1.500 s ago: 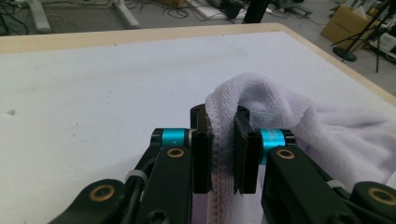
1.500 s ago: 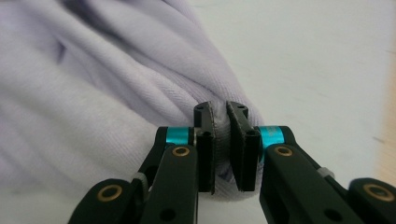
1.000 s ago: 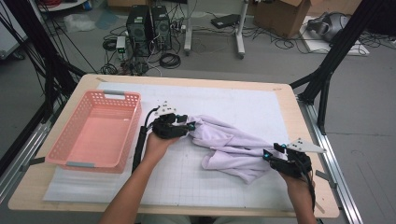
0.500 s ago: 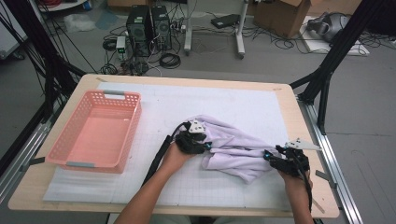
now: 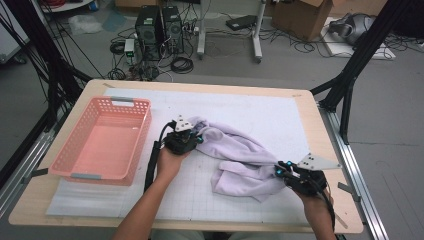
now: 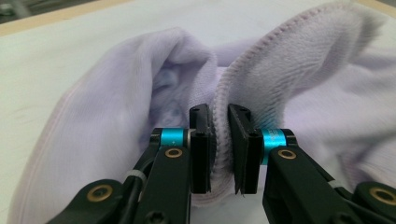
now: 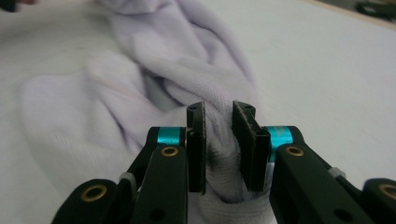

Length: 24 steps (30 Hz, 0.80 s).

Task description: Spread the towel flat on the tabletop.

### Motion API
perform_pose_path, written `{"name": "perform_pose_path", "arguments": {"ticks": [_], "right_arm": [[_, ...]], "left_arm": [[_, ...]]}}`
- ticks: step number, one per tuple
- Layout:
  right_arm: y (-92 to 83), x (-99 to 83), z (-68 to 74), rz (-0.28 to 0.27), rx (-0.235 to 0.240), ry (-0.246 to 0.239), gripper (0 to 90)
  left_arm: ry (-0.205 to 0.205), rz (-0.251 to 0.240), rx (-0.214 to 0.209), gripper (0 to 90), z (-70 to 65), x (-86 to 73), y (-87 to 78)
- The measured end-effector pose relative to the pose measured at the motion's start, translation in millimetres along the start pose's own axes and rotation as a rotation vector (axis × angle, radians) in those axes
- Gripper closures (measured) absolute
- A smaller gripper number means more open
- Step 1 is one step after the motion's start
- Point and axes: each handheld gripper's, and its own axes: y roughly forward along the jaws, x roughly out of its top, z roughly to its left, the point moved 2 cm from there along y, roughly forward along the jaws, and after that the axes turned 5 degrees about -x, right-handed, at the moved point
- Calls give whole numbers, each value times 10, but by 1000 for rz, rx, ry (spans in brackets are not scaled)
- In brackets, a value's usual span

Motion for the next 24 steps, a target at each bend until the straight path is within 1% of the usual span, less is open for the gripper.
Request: {"name": "perform_pose_path", "arguments": {"ticks": [1, 2, 4, 6, 7, 8, 10, 11, 13, 15, 17, 18, 19, 20, 22, 23, 24], "right_arm": [[2, 18, 54, -3, 15, -12, 751], [14, 33, 118, -2, 31, -36, 752], [56, 38, 245, 11, 75, -60, 751], [109, 25, 352, 29, 112, -80, 752], [133, 20, 403, 38, 127, -89, 751], [154, 20, 440, 43, 134, -109, 751], [173, 30, 480, 47, 131, -121, 745], [173, 34, 476, 48, 118, -118, 729], [171, 35, 438, 47, 80, -91, 678], [155, 52, 411, 30, 47, -78, 562], [148, 102, 411, 5, 40, -67, 516], [160, 139, 421, -4, 30, -73, 495], [186, 180, 436, -6, 26, -83, 493], [229, 224, 451, -4, 23, -101, 487], [362, 314, 491, 13, 36, -132, 479], [465, 373, 521, 33, 49, -153, 467], [532, 408, 542, 46, 62, -168, 464]], "left_arm": [[-13, -10, 16, 789, 44, -15, -31], [-29, -21, 27, 788, 77, -28, -56], [-41, -29, 44, 788, 125, -53, -101], [-68, -28, 39, 761, 156, -79, -119], [-77, -26, 25, 737, 163, -91, -122], [-75, -30, 15, 731, 161, -104, -122], [-67, -26, 3, 732, 155, -128, -122], [-61, -25, -1, 751, 150, -139, -122], [-55, -24, -12, 782, 143, -148, -123], [-56, -32, -25, 797, 137, -141, -129], [-61, -47, -37, 803, 134, -127, -140], [-70, -59, -39, 805, 131, -121, -142], [-74, -65, -40, 806, 132, -117, -144], [-77, -68, -38, 807, 130, -115, -142], [-80, -73, -37, 808, 131, -110, -138], [-85, -76, -40, 808, 131, -107, -139], [-93, -84, -38, 808, 134, -104, -138]]}}
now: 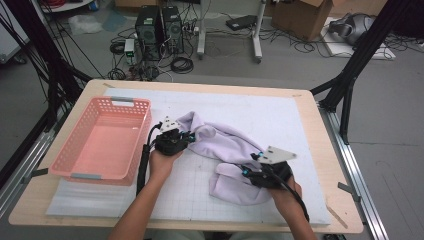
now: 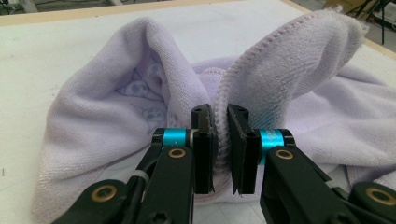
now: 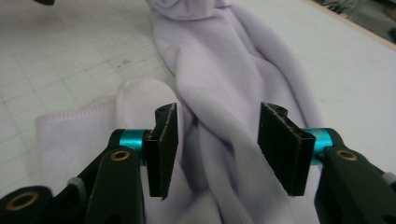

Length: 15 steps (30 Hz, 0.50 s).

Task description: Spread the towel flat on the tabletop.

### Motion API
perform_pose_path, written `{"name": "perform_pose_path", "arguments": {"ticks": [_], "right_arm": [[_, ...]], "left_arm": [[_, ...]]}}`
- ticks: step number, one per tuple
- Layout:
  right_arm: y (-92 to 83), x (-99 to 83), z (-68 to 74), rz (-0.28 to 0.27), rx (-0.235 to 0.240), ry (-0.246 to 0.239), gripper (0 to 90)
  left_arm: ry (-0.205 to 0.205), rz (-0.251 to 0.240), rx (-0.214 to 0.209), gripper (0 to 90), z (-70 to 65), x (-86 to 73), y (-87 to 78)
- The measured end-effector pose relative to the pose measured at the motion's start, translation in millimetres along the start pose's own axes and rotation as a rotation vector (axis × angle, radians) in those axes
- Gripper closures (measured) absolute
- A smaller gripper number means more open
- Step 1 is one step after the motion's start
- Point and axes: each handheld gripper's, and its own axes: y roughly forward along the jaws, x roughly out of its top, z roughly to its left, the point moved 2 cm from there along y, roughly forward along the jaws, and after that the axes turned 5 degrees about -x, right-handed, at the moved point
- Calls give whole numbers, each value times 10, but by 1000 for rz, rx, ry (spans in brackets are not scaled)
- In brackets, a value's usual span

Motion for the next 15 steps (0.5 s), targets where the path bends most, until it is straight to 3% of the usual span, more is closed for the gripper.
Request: {"name": "perform_pose_path", "arguments": {"ticks": [2, 5, 10, 12, 14, 15], "right_arm": [[195, 113, 35, 30, 45, -40, 471], [422, 190, 45, 82, 59, -75, 474], [717, 142, 55, 189, 80, -105, 569], [758, 111, 31, 197, 99, -85, 635], [767, 102, -9, 199, 136, -60, 779], [759, 103, -30, 198, 160, -43, 810]], "left_arm": [[-4, -1, 0, 806, 9, -2, 3], [-3, 5, -3, 806, 23, -13, 11], [-1, -5, -18, 805, 25, -8, -3], [-3, -5, -24, 804, 28, -12, -3], [-8, -5, -26, 802, 30, -15, 1], [-8, -4, -30, 798, 32, -15, 2]]}}
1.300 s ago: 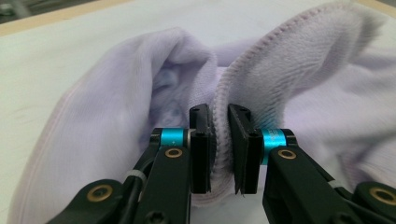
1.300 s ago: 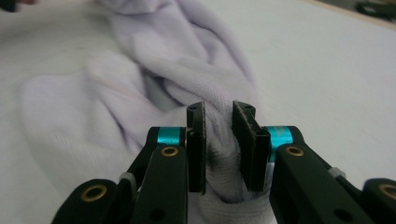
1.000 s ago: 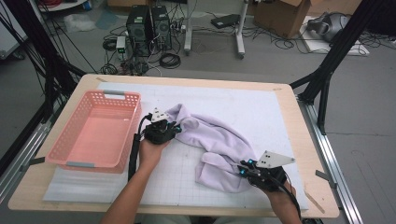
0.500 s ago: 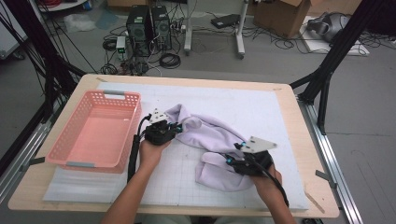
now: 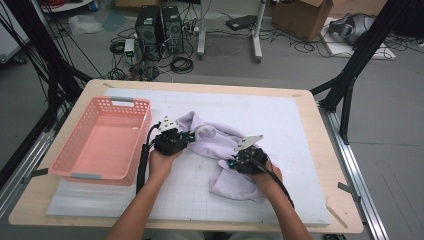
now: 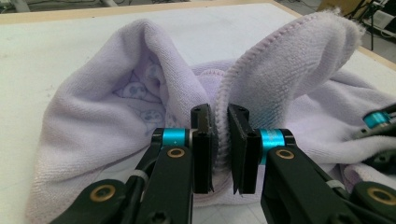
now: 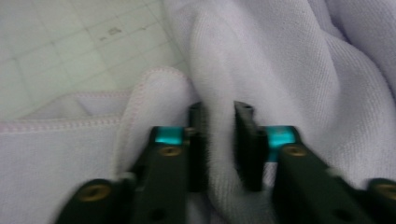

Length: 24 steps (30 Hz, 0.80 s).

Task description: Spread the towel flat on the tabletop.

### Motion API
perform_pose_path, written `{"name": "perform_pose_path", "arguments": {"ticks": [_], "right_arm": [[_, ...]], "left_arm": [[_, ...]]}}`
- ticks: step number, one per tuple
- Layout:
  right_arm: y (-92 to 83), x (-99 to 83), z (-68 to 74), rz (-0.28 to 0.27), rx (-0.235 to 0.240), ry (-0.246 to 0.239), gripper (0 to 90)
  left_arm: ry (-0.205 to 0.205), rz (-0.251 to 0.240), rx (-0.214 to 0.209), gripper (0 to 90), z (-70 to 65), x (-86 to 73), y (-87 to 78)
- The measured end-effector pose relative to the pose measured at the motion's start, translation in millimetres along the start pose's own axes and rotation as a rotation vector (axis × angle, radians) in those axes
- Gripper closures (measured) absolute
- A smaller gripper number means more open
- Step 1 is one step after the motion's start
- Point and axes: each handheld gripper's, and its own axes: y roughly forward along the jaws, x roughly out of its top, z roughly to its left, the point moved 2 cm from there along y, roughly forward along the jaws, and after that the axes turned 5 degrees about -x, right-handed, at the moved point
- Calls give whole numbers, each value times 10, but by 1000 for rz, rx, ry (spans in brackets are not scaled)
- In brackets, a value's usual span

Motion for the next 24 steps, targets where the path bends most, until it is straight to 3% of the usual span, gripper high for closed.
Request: {"name": "perform_pose_path", "arguments": {"ticks": [2, 4, 5, 7, 10, 11, 13, 15, 16, 17, 20, 24], "right_arm": [[-86, 28, -108, -57, 85, 98, 830], [-207, 59, -250, -145, 99, 176, 832], [-279, 69, -349, -182, 89, 228, 832], [-401, 60, -574, -235, 49, 317, 832], [-556, -24, -916, -314, -26, 501, 832], [-594, -60, -1008, -332, -63, 558, 832], [-633, -136, -1160, -329, -161, 624, 832], [-666, -210, -1266, -305, -324, 620, 832], [-673, -246, -1304, -299, -384, 624, 832], [-664, -284, -1343, -279, -415, 635, 832], [-584, -387, -1402, -175, -432, 647, 805], [-621, -394, -1341, -155, -423, 607, 606]], "left_arm": [[-13, -1, 1, 742, 5, -3, 10], [-52, -1, 16, 560, 25, -5, 18], [-64, -2, 16, 520, 38, -6, 13], [-69, -6, 28, 478, 49, -2, 0], [-72, -12, 28, 456, 47, 3, -9], [-71, -12, 25, 455, 41, 6, -10], [-69, -14, 15, 455, 16, 11, -3], [-60, -6, 0, 454, -19, 9, 12], [-56, -1, -9, 455, -41, 7, 22], [-48, 2, -22, 456, -59, 4, 31], [-31, 19, -68, 471, -119, -7, 57], [-14, 36, -97, 471, -171, -30, 90]]}}
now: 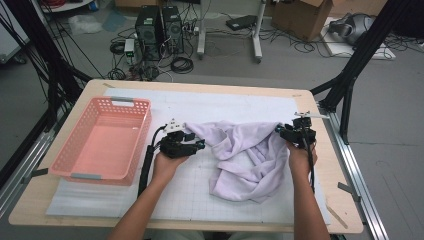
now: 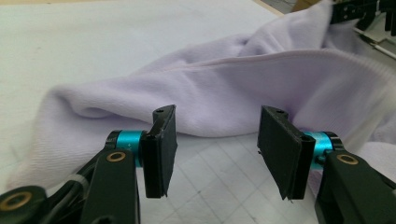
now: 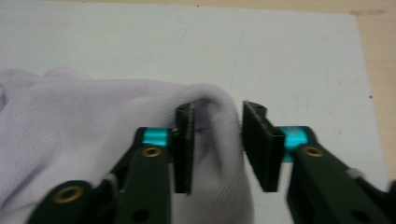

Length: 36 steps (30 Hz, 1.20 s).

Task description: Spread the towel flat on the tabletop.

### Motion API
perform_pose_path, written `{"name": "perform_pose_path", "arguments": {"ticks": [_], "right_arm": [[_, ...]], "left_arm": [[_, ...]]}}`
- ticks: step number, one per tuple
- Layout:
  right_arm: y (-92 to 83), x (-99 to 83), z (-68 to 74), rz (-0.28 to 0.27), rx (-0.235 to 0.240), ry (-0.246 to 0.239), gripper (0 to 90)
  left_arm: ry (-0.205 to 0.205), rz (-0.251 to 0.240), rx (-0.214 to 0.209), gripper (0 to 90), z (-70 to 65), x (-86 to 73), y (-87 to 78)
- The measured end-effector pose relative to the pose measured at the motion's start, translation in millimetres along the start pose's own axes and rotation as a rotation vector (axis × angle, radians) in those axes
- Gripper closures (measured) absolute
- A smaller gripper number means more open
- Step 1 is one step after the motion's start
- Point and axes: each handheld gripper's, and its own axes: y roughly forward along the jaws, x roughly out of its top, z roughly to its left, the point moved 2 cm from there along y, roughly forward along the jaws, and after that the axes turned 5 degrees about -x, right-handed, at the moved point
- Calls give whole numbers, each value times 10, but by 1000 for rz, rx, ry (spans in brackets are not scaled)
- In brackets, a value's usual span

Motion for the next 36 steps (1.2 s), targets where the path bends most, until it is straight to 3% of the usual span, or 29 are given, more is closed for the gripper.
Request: {"name": "perform_pose_path", "arguments": {"ticks": [3, 6, 8, 10, 13, 16, 18, 20, 21, 22, 24, 26, 27, 30, 31, 33, 36], "right_arm": [[-183, -3, 42, -63, 3, -58, 573], [-341, -81, 40, -79, 48, -93, 573], [-428, -168, 31, -87, 97, -89, 574], [-488, -267, 36, -94, 121, -92, 576], [-522, -400, 61, -87, 159, -103, 577], [-534, -477, 119, -96, 209, -130, 577], [-527, -498, 159, -96, 225, -148, 576], [-505, -515, 205, -92, 237, -186, 571], [-490, -521, 232, -86, 243, -198, 568], [-473, -526, 253, -78, 253, -213, 568], [-439, -529, 313, -68, 278, -234, 568], [-415, -529, 359, -66, 299, -258, 567], [-404, -530, 400, -59, 320, -271, 567], [-357, -522, 509, -52, 368, -321, 569], [-338, -517, 559, -45, 379, -345, 569], [-282, -508, 668, -31, 399, -407, 564], [-180, -493, 852, -5, 422, -490, 550]], "left_arm": [[7, 26, -27, 439, -36, -22, 50], [-7, 72, -95, 410, -100, -54, 133], [-16, 118, -145, 393, -162, -83, 213], [17, 167, -141, 352, -222, -117, 291], [62, 239, -83, 329, -266, -163, 394], [91, 234, -34, 342, -279, -147, 431], [99, 229, -28, 403, -283, -148, 440], [179, 240, 21, 596, -278, -145, 427], [176, 237, -6, 772, -271, -144, 422], [158, 233, -17, 860, -264, -143, 429], [160, 199, -12, 867, -247, -112, 419], [94, 120, -40, 867, -208, -26, 379], [88, 104, -36, 867, -204, 4, 373], [125, 109, -27, 867, -233, 97, 389], [126, 84, -18, 867, -243, 119, 392], [100, 40, -4, 867, -222, 148, 385], [96, 40, 11, 867, -192, 161, 383]]}}
